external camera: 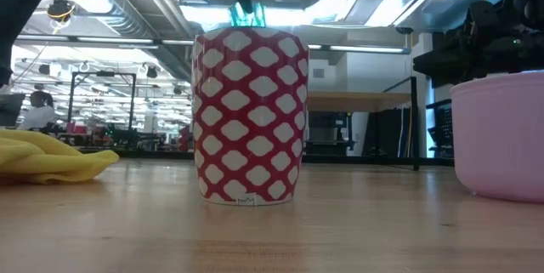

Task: Stack small to large cups/mugs on shelf
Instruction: Put the blue cup on the shelf

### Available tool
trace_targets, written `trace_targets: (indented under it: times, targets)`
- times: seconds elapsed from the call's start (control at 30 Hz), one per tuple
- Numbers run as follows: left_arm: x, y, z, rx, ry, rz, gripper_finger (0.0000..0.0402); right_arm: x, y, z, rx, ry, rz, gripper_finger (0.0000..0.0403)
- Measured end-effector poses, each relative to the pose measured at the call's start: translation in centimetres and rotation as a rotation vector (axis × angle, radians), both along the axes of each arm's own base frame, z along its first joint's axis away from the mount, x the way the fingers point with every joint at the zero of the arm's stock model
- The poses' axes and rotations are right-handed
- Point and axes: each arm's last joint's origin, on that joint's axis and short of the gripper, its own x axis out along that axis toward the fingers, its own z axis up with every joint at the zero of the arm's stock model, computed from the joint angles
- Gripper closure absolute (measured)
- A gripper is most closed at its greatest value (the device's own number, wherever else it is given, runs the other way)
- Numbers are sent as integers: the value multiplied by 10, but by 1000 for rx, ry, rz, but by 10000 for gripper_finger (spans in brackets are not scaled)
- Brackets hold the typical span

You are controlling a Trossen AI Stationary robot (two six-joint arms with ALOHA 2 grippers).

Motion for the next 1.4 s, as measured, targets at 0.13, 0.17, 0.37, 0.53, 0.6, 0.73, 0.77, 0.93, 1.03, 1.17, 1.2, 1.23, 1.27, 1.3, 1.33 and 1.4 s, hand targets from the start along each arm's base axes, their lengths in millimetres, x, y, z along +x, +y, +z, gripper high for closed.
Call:
trace_targets:
  times: [0.13,0.17,0.37,0.53,0.6,0.73,0.77,0.93,1.03,1.17,1.2,1.23,1.27,1.3,1.33,1.4]
  targets:
    - [1,3,-6,-32,23,-2,359,0,0,0,0,0,0,326]
    - [3,4,-8,-30,25,-5,359,0,0,0,0,0,0,326]
    - [8,7,-6,3,-18,-19,359,0,0,0,0,0,0,326]
    - [9,17,-14,-40,4,-6,359,0,0,0,0,0,0,326]
    - [11,19,-19,-48,23,-2,359,0,0,0,0,0,0,326]
    - [12,19,-19,-46,20,-2,359,0,0,0,0,0,0,326]
    - [12,19,-19,-46,18,-2,358,0,0,0,0,0,0,326]
    - [12,19,-19,-50,13,10,339,0,0,0,0,0,0,326]
    - [12,20,-18,-48,9,17,326,0,0,0,0,0,0,326]
    - [12,20,-18,-46,9,18,319,0,0,0,0,0,0,326]
    - [12,20,-18,-43,7,19,319,0,0,0,0,0,0,326]
    - [13,20,-18,-40,5,21,320,0,0,0,0,0,0,326]
    - [13,20,-18,-39,4,21,321,0,0,0,0,0,0,326]
    - [13,20,-18,-38,3,21,321,0,0,0,0,0,0,326]
    - [13,20,-18,-39,4,21,321,0,0,0,0,0,0,326]
    - [13,20,-18,-39,4,21,320,0,0,0,0,0,0,326]
